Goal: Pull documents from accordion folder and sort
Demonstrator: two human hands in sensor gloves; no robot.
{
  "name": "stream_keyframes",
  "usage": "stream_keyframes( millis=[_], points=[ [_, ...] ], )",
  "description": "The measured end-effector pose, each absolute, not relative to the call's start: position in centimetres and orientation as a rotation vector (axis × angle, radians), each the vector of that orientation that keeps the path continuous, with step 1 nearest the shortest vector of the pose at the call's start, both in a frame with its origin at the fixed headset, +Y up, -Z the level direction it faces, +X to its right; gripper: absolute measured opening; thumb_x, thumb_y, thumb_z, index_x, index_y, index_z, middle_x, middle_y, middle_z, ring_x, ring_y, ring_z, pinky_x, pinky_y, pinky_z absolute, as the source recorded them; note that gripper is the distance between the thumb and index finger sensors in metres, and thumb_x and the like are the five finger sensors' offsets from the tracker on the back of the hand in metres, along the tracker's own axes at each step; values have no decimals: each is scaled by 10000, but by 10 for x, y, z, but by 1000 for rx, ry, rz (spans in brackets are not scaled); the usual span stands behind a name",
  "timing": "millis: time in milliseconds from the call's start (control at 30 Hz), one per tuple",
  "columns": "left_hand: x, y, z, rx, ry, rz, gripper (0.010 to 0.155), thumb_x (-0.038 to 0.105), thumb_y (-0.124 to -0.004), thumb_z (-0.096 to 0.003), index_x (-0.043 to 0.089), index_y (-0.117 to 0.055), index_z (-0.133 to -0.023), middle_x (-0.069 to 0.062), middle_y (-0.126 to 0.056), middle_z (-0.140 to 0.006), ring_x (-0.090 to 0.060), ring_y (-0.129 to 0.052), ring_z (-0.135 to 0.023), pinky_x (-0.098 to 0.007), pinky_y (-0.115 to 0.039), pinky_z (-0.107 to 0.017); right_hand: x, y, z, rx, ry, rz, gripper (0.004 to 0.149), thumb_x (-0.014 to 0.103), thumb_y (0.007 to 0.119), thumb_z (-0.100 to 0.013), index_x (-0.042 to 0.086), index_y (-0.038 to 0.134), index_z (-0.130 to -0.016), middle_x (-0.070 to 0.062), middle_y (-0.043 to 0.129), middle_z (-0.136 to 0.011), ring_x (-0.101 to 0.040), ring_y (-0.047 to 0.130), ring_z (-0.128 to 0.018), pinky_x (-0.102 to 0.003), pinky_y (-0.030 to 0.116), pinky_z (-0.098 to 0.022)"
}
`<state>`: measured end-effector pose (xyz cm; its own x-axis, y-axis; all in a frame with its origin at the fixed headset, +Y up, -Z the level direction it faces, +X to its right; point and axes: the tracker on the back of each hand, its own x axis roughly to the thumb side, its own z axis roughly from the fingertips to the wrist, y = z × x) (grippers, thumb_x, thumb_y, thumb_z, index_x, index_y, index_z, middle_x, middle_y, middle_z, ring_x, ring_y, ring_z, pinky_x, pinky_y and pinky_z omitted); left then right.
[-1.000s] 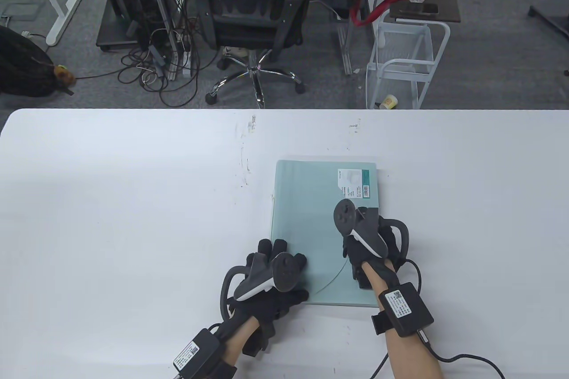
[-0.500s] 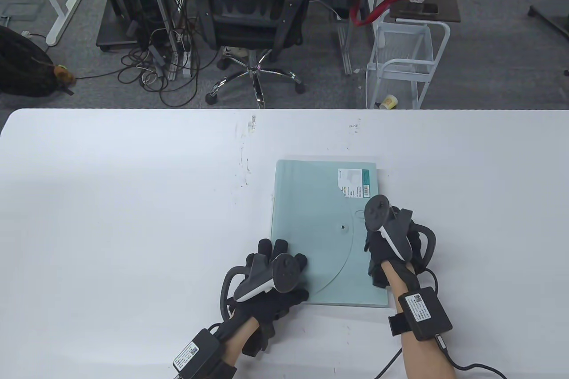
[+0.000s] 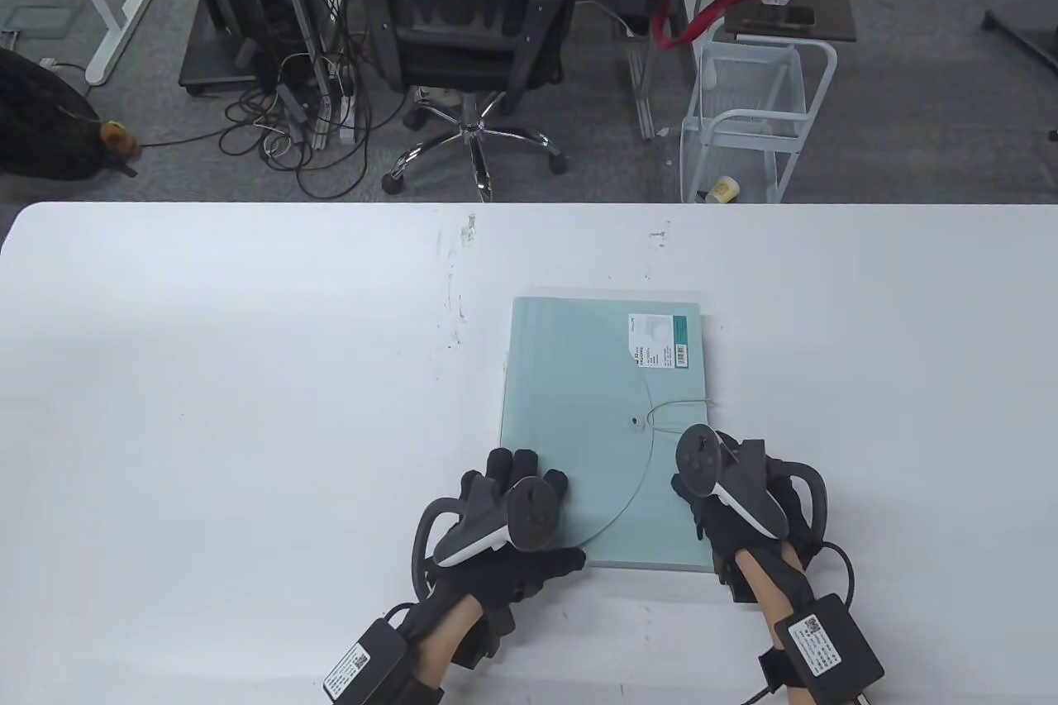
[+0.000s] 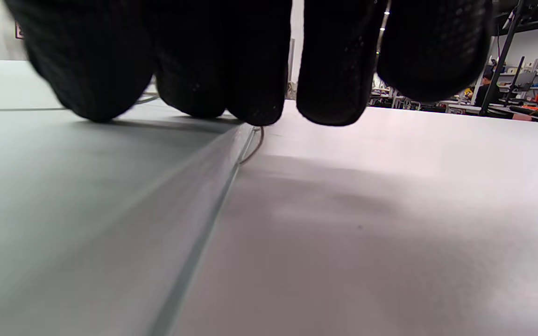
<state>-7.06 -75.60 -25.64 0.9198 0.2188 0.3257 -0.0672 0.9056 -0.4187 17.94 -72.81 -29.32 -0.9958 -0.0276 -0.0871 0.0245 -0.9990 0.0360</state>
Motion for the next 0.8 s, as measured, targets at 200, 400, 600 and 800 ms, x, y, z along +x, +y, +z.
stream_keyframes(
  millis=[200,400,600,800],
  points=[
    [-72,-755,-255,-392,-386,142,981,733,-687,-382,288,-210,-1114,-120,-104,-1170,-461,-134,-1089,-644,-203,-752,184,-733,-294,165,-82,-3169,502,540,831,-362,341,842,-823,43,829,-899,-352,923,-728,-516,816,-424],
    [-86,-747,-259,-327,-356,279,952,716,-653,-421,258,-171,-1102,-136,-187,-1176,-469,-290,-1102,-650,-285,-757,178,-734,-294,175,-85,-3135,496,533,824,-370,339,835,-826,37,823,-902,-350,932,-717,-513,818,-425],
    [-111,-722,-259,-198,-303,496,900,669,-662,-459,221,-227,-1108,-152,-368,-1176,-450,-481,-1086,-657,-367,-758,178,-734,-294,182,-99,-3139,494,529,822,-373,336,834,-827,34,820,-905,-349,936,-714,-513,818,-427],
    [-155,-696,-256,15,-133,627,848,634,-644,-496,218,-240,-1114,-142,-453,-1170,-436,-604,-1057,-653,-443,-758,180,-734,-294,189,-111,-3154,491,526,824,-374,336,834,-827,31,819,-905,-351,935,-714,-517,817,-428]
  ],
)
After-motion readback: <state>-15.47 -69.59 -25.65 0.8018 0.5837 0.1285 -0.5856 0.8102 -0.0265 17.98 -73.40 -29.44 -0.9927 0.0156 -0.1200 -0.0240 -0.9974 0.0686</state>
